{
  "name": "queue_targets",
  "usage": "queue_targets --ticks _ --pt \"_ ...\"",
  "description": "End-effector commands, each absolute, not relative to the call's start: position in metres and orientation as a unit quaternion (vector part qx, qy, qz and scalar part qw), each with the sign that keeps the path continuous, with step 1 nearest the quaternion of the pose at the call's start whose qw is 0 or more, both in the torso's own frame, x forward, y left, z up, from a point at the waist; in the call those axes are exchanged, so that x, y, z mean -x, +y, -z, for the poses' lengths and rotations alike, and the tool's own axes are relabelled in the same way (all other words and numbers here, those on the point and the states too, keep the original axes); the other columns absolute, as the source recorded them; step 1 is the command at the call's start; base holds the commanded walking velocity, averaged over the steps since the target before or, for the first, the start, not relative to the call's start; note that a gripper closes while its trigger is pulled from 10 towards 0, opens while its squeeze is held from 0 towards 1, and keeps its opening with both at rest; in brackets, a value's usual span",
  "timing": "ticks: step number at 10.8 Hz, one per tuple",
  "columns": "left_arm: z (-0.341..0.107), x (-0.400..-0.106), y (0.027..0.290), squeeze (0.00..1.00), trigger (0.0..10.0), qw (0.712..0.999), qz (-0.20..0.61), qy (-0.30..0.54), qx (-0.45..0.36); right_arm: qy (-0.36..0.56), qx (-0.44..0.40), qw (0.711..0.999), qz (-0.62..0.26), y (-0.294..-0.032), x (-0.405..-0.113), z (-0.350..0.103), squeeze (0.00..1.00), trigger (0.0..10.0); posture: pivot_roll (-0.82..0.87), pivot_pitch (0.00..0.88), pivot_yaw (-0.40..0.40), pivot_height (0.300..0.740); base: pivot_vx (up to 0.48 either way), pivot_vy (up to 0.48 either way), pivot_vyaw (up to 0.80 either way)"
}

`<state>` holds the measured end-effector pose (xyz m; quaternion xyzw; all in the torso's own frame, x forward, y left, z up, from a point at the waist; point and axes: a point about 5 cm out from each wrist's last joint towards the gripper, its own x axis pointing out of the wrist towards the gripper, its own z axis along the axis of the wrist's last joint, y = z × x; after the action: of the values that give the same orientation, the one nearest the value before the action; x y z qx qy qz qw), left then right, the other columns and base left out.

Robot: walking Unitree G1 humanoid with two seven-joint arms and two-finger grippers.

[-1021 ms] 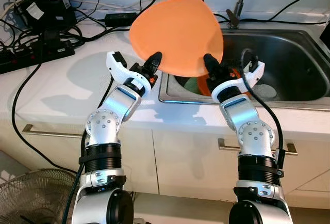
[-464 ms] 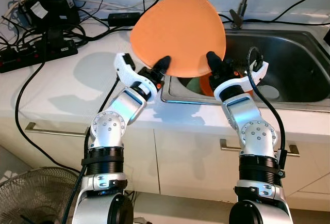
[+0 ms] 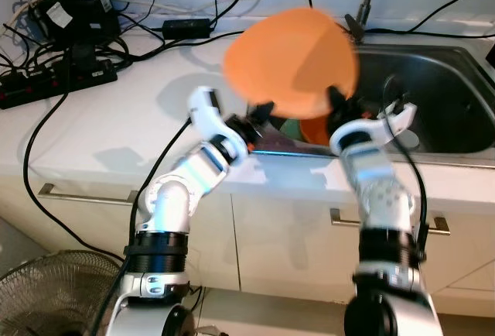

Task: Kitchen organization

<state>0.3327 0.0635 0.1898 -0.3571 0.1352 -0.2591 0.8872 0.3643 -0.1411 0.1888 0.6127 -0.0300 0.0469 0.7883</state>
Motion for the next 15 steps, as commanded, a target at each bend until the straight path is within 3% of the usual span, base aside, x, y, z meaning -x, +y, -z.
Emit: queue_targets --ticks 1,3,4,7,9,15 --pt "-0.187 -0.33 0.063 0.0 10.0 0.9 0.262 0.137 0.321 -0.062 -0.62 0.78 -0.052 -0.14 -0.369 -0.208 0.0 0.0 0.13 0.0 0.066 0.74 0.0 0.0 0.0" --pt "-0.176 -0.323 0.066 0.0 10.0 0.932 0.259 0.142 0.21 -0.09 -0.604 0.792 -0.016 -0.159 -0.375 -0.213 0.0 0.0 0.13 0.0 0.065 0.74 0.0 0.0 0.0" --pt "-0.17 -0.32 0.071 0.0 10.0 0.945 0.252 0.147 0.147 -0.1 -0.558 0.823 0.014 -0.168 -0.378 -0.214 0.0 10.0 0.14 0.0 0.064 0.74 0.0 0.0 0.0" --pt "-0.16 -0.308 0.083 0.0 10.0 0.953 0.245 0.155 0.09 -0.084 -0.361 0.926 0.064 -0.181 -0.389 -0.206 0.0 10.0 0.16 0.0 0.058 0.74 0.0 0.0 0.0" --pt "-0.158 -0.304 0.085 0.0 10.0 0.955 0.243 0.155 0.074 -0.069 -0.262 0.961 0.063 -0.176 -0.394 -0.2 0.0 10.0 0.17 0.0 0.05 0.74 0.0 0.0 0.0" --pt "-0.158 -0.301 0.081 0.0 10.0 0.956 0.247 0.149 0.056 -0.012 -0.156 0.987 0.029 -0.154 -0.398 -0.175 0.0 10.0 0.17 0.0 0.045 0.74 0.0 0.0 0.0"
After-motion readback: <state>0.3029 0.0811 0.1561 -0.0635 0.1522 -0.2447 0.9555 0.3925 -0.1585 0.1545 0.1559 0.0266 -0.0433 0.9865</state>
